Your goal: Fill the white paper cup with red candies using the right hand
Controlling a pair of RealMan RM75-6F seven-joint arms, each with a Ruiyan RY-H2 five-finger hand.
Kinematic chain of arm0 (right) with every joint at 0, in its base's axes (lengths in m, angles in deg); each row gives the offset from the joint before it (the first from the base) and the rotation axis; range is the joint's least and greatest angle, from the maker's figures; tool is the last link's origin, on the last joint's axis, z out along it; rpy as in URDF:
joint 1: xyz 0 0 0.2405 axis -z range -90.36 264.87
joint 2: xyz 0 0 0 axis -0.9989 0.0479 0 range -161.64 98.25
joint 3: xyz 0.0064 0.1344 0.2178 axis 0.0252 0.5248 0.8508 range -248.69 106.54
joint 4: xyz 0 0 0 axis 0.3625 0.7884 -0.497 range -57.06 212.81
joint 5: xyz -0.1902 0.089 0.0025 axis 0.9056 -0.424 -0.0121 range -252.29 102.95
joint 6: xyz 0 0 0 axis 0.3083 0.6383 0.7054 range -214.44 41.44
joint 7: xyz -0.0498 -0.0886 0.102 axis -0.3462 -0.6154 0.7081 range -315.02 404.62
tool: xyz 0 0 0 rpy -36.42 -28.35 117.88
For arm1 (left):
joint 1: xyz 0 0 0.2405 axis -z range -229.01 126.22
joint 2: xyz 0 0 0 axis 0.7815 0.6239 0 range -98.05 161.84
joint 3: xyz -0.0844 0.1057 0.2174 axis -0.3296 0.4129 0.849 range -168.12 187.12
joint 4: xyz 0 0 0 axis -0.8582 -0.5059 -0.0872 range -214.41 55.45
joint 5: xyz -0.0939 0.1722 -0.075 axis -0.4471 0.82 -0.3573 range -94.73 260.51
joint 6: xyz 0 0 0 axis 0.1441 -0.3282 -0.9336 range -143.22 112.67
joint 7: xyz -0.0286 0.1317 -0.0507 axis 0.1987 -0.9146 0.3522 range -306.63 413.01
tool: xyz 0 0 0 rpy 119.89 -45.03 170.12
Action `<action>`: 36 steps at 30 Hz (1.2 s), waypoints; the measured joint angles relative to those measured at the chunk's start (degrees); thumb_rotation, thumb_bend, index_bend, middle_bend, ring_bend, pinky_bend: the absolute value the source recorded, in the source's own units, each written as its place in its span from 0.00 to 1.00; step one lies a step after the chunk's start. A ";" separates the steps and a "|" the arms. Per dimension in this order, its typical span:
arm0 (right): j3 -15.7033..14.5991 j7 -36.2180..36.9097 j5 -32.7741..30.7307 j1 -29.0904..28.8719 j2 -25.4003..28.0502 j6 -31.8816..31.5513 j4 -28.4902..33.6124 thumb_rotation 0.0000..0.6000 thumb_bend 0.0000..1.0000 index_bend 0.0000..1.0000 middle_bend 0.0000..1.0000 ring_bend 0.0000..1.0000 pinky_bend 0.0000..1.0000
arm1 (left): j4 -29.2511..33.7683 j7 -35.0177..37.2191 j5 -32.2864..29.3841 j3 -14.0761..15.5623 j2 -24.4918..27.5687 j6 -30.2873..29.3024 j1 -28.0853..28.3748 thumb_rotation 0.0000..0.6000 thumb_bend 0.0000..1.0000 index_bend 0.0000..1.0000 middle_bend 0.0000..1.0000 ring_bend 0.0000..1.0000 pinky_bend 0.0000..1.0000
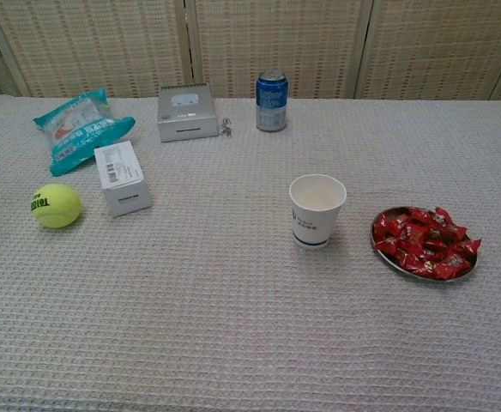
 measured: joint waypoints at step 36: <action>6.35 -29.91 -30.50 -27.07 -9.24 34.27 3.71 1.00 0.14 0.01 0.01 0.44 0.77 | -2.77 10.52 -3.31 -1.64 2.16 6.25 3.18 1.00 0.40 0.00 0.11 0.09 0.22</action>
